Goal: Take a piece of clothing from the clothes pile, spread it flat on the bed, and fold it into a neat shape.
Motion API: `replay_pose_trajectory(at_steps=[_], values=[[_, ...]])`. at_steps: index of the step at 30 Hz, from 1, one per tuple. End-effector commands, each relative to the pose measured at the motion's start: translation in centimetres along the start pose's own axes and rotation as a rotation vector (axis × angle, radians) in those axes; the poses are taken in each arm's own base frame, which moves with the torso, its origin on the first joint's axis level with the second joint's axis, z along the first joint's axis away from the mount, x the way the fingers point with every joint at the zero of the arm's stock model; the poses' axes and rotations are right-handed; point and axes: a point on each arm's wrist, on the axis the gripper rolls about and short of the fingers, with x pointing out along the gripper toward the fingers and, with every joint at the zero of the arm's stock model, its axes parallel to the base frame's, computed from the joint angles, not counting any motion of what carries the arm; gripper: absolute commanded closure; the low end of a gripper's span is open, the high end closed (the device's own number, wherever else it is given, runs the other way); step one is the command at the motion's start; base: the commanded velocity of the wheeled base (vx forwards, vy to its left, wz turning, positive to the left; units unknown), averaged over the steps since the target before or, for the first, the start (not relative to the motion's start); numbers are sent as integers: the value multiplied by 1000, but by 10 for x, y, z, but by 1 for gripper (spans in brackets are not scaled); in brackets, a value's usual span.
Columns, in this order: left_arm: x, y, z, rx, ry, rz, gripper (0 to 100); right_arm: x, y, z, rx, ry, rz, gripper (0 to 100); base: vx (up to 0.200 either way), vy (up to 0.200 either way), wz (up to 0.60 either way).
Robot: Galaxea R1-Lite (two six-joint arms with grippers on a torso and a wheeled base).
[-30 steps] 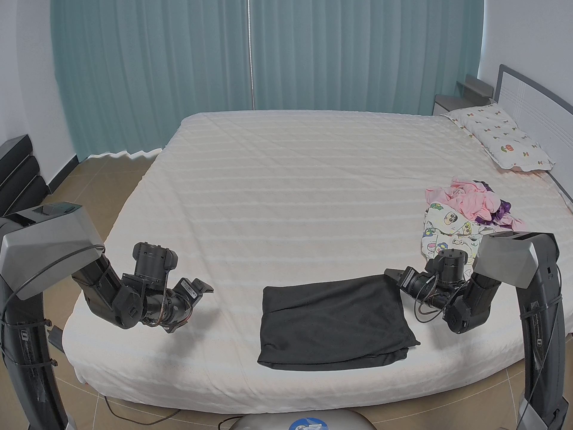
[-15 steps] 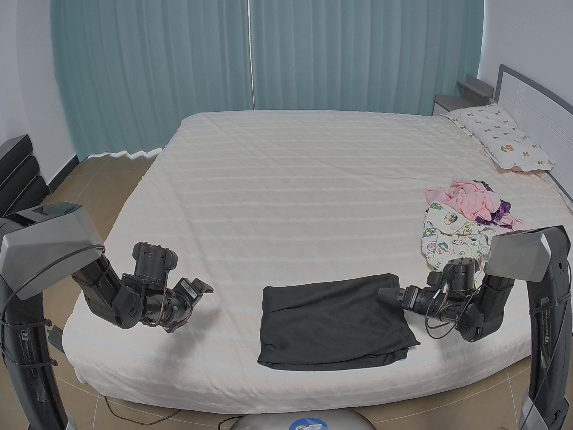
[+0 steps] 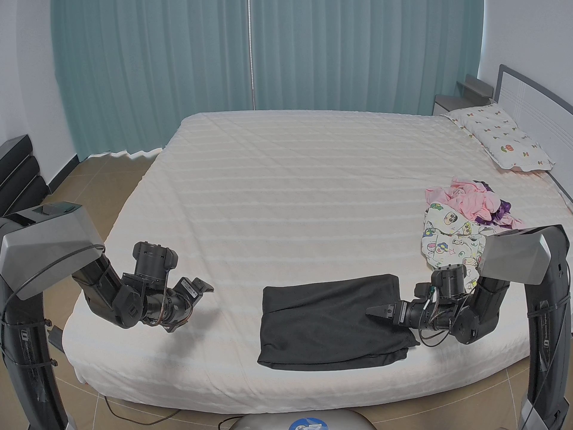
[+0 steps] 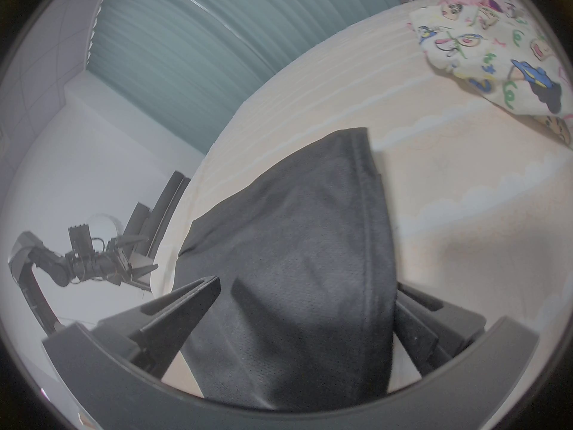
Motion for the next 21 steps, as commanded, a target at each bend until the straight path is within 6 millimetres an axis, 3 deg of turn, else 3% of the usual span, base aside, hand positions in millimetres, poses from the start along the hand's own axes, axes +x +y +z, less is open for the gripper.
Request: replay_pose_trajectory(at_steps=[1,6,7,21], values=[[0,0,0,-1,1,2,0,4,7,-7,-24,25,13,0,0,0,0],[0,0,0,0,0,0,0,5,8,-7,-28,23,17,0,0,0,0],[0,0,0,-1,1,2,0,5,7,-7,-27,24,16,100,0,0,0],[0,1,-1,0,2,2,0,-4,9,-4,20,4,75,100,0,0,0]])
